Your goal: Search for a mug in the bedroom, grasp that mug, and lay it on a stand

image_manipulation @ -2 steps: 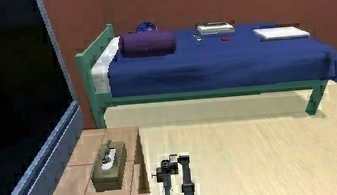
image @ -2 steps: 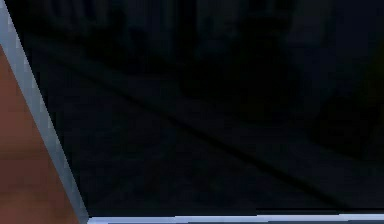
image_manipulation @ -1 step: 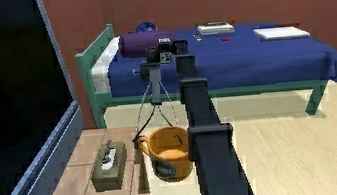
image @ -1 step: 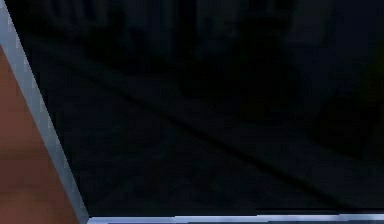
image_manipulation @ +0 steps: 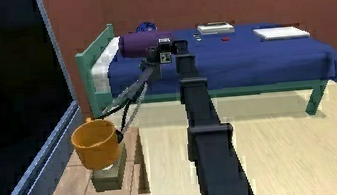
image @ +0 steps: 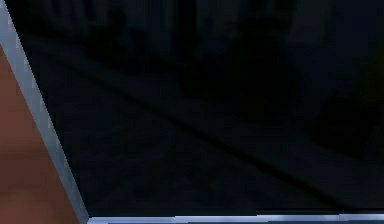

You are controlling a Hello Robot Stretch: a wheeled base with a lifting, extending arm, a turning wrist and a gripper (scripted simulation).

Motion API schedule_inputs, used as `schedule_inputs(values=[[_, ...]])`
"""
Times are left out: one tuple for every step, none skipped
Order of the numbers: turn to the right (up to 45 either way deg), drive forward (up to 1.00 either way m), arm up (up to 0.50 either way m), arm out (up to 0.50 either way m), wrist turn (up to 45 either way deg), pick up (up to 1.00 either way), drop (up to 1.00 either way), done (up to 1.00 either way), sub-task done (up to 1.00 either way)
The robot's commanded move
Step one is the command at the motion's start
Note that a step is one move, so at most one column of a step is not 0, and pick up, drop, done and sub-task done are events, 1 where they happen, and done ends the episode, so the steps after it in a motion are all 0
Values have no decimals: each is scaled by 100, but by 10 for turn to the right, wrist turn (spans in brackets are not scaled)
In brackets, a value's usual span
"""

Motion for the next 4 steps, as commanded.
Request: schedule_inputs(values=[[0,0,0,0,450,0,0,0,0],[0,0,0,-28,0,0,0,0,0],[0,0,-30,0,0,0,0,0,0],[0,0,0,0,0,0,100,0,0]])
